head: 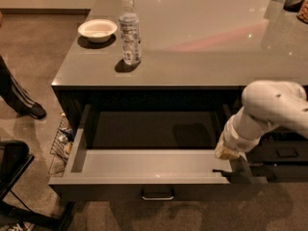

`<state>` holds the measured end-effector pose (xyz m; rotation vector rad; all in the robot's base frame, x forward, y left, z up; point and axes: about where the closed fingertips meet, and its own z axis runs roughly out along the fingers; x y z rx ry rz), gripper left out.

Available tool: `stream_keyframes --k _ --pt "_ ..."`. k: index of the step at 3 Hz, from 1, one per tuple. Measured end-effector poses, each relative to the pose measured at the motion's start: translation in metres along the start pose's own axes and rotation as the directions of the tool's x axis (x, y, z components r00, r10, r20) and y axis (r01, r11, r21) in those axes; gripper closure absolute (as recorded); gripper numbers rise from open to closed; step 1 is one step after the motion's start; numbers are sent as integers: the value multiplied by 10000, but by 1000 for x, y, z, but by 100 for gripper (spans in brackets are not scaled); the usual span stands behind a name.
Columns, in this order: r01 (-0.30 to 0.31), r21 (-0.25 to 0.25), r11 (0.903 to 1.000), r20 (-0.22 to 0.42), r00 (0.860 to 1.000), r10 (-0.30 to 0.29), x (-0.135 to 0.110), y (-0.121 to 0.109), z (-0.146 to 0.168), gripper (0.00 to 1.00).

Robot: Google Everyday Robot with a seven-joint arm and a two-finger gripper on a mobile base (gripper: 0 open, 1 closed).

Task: Open top drawer

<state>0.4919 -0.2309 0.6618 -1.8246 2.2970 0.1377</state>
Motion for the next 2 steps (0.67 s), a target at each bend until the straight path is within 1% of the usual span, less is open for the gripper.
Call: stream_keyframes --k 1,2 --pt "-254 -486 9985 -282 9993 240 -6 60 16 100" --pt "-262 -699 9972 -413 9989 233 -6 77 22 84"
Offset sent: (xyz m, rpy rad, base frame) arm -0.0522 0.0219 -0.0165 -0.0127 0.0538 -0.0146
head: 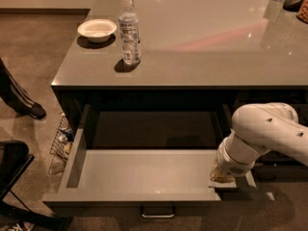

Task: Open top drawer

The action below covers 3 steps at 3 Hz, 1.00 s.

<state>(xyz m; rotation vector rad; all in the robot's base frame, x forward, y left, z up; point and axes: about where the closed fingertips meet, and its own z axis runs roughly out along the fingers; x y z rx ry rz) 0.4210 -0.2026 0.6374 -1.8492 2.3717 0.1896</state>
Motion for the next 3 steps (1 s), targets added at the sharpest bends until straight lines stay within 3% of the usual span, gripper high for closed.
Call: stream_keyframes --k 3 --pt "19 14 10000 -31 10000 -19 0 2 -1 15"
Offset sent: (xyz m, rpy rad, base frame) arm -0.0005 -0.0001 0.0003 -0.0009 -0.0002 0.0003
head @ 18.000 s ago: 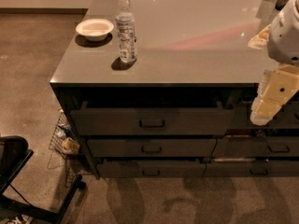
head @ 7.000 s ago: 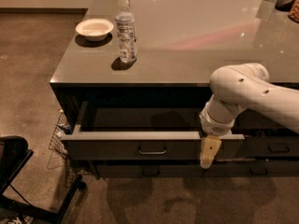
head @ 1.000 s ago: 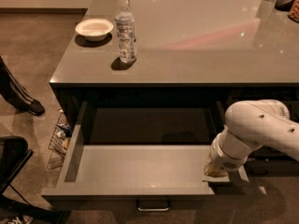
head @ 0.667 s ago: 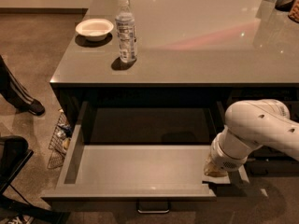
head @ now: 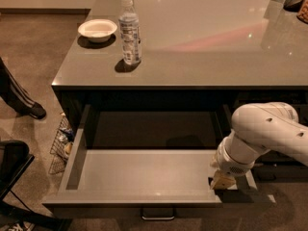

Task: Open top drawer

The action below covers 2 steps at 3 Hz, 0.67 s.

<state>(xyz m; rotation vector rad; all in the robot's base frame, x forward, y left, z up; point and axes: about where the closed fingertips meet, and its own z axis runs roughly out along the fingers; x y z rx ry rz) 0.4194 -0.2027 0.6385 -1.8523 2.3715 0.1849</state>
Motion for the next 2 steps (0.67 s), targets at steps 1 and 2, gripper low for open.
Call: stream_keyframes --k 1,2 --pt "6 5 10000 -10 10000 -6 0 0 0 0" --pt "6 5 10000 -10 10000 -6 0 0 0 0"
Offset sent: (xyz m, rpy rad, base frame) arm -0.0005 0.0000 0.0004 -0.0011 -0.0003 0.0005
